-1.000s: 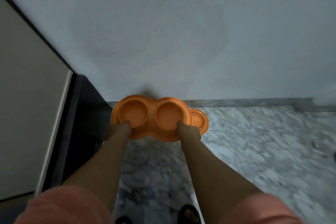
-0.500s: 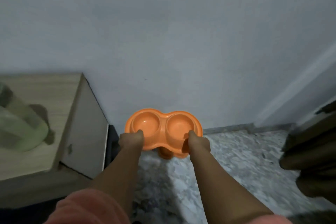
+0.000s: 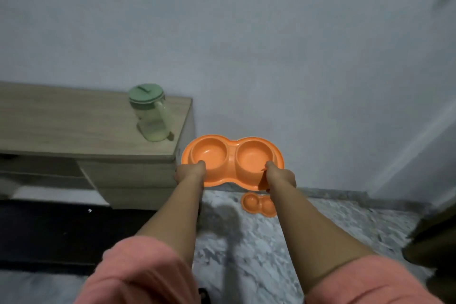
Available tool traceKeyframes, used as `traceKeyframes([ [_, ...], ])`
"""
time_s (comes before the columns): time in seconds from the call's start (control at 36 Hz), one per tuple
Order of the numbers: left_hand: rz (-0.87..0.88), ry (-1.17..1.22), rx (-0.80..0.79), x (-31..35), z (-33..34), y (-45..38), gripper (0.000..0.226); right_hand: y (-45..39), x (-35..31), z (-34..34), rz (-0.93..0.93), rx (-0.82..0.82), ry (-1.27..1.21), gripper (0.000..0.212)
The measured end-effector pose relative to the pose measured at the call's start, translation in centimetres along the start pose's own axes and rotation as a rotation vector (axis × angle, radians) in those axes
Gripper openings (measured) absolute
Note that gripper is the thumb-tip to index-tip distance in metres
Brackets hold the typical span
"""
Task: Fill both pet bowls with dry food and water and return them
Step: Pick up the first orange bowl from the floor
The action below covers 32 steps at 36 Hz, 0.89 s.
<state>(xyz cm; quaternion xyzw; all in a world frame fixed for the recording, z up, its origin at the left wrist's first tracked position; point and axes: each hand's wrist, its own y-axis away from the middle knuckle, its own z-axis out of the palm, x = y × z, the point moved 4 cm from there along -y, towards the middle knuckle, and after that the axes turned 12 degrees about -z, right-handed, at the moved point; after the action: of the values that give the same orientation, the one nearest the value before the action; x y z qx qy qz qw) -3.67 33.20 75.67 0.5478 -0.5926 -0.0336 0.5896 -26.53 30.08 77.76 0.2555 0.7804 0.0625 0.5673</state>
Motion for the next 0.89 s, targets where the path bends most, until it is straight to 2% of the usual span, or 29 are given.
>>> traceKeyframes([
  [0.08,0.004,0.007,0.049,-1.3,-3.5,0.7,0.058,2.6,0.9,1.3,0.001,-0.058,0.027,0.056],
  [0.11,0.009,0.032,0.09,-2.0,-7.1,0.6,0.057,4.9,0.7,3.1,-0.031,-0.103,0.043,0.056],
  [0.19,0.003,0.06,0.145,-3.2,-11.7,0.4,0.057,7.9,0.7,5.8,-0.071,-0.175,0.057,0.057],
  [0.28,-0.011,0.097,0.154,-4.0,-16.4,-0.5,0.053,11.1,0.3,9.2,-0.133,-0.227,0.086,0.051],
  [0.42,-0.005,0.077,0.198,-3.5,-24.0,-2.8,0.056,16.0,-0.7,15.8,-0.149,-0.246,0.058,0.044],
  [0.58,0.034,0.039,0.211,-1.1,-33.2,-7.3,0.062,21.2,-1.8,24.6,-0.112,-0.243,0.02,0.048],
  [0.72,0.063,0.01,0.216,1.3,-38.0,-10.9,0.063,24.0,-2.8,30.2,-0.102,-0.237,-0.03,0.051],
  [0.89,0.062,-0.032,0.193,3.2,-40.0,-14.4,0.06,24.5,-4.1,33.7,-0.105,-0.197,-0.01,0.057],
])
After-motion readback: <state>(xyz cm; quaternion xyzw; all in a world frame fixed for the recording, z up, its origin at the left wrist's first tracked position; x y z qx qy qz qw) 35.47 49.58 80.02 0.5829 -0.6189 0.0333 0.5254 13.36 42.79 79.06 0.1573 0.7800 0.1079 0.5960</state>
